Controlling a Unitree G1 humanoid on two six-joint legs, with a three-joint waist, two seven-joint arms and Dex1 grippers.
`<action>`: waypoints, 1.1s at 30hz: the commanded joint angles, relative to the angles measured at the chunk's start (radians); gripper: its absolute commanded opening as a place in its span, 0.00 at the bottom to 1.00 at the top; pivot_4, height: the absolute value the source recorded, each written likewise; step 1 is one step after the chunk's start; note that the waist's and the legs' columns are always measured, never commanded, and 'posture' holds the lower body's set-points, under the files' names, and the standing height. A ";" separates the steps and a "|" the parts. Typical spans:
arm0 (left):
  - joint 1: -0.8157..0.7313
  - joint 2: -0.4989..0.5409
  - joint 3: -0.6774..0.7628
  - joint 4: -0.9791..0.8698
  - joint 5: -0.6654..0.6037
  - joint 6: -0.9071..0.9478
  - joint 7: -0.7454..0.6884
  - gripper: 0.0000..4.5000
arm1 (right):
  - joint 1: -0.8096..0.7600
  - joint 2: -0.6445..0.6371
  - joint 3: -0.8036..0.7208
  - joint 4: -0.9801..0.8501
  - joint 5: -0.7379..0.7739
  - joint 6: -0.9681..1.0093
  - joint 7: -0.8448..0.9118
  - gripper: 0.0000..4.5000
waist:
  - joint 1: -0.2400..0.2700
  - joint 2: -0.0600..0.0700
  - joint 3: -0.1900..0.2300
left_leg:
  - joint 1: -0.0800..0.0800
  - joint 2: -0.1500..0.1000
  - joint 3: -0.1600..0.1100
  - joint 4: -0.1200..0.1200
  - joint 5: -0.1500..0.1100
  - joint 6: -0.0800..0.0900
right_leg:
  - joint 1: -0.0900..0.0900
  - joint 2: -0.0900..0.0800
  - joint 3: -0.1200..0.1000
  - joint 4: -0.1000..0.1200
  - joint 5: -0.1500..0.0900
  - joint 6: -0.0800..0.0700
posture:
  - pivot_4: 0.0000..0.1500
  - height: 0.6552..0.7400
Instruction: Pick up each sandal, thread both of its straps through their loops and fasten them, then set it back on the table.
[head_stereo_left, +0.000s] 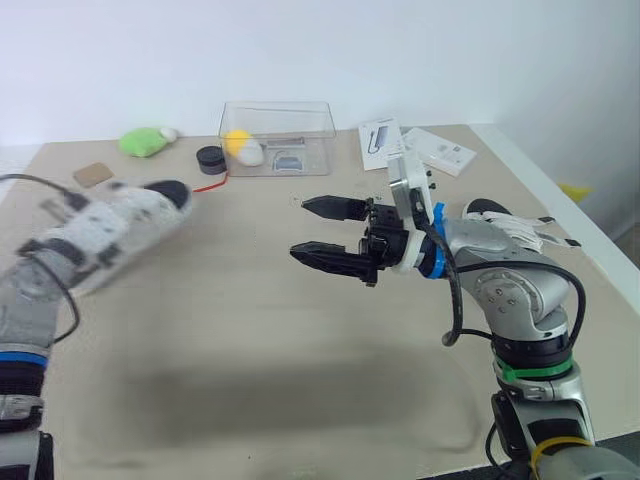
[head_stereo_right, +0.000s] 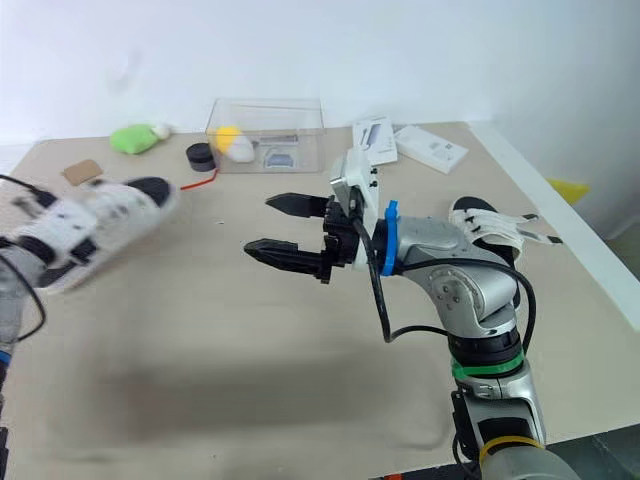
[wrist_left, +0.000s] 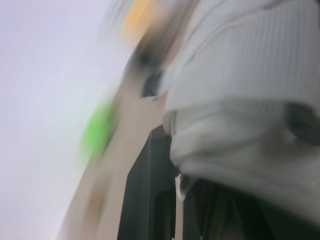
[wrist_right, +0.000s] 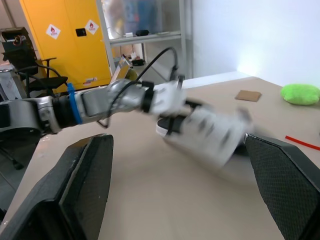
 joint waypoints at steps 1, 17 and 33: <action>-0.021 -0.012 0.053 -0.019 0.013 0.216 0.105 0.02 | -0.029 0.022 0.037 0.008 -0.026 -0.040 0.006 1.00 | 0.005 0.000 0.000 | 0.000 0.000 0.000 0.000 0.000 0.000 | 0.000 0.000 0.000 0.000 0.000 0.000 | 1.00 1.00; -0.009 0.068 -0.097 -0.010 0.081 0.302 0.068 0.97 | -0.019 0.033 0.054 0.012 -0.047 -0.056 0.007 1.00 | 0.021 -0.007 0.000 | -0.002 -0.003 -0.001 0.003 0.000 0.000 | 0.000 -0.003 -0.002 0.001 0.006 -0.009 | 1.00 1.00; 0.244 0.382 -0.196 -0.393 0.305 0.475 -0.223 0.99 | -0.015 0.026 0.060 0.014 -0.037 -0.037 0.027 1.00 | 0.019 -0.006 0.001 | -0.002 -0.002 0.000 0.002 0.000 0.000 | -0.001 -0.003 -0.002 0.000 0.005 -0.010 | 1.00 1.00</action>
